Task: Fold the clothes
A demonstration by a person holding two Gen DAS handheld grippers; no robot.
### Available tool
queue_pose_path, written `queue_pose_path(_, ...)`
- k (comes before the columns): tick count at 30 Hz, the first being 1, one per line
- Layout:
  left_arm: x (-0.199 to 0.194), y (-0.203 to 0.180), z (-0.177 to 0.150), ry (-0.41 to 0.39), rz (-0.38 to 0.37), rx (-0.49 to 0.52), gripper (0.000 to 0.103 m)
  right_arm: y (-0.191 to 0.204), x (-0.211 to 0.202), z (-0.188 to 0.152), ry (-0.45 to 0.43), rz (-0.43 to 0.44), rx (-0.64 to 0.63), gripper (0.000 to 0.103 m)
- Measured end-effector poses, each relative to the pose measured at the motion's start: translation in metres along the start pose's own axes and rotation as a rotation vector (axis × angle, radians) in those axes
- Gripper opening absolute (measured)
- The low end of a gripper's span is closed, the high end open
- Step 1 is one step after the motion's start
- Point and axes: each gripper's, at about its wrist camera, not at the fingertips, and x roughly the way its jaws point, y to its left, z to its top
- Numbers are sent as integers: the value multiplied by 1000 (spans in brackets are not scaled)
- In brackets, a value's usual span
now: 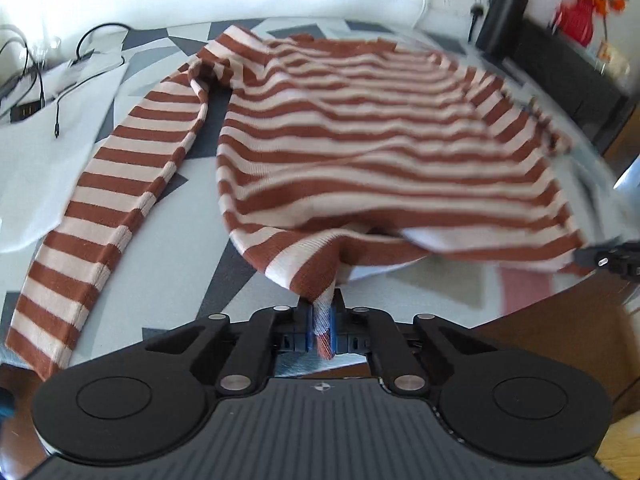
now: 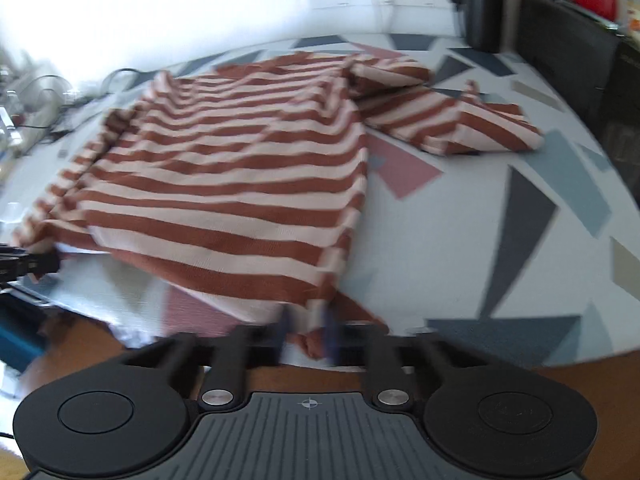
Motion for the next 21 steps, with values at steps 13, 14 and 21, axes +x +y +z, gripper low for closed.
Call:
queue_pose_path(13, -2, 11, 37, -90, 97, -102, 7, -42, -12, 69, -236, 100, 359, 4)
queue_pose_path(14, 11, 13, 38, -71, 116, -105, 7, -44, -2, 72, -217, 63, 352, 4)
queue_pose_path(21, 36, 43, 59, -75, 116, -178, 9, -54, 17, 87, -261, -52, 396, 5)
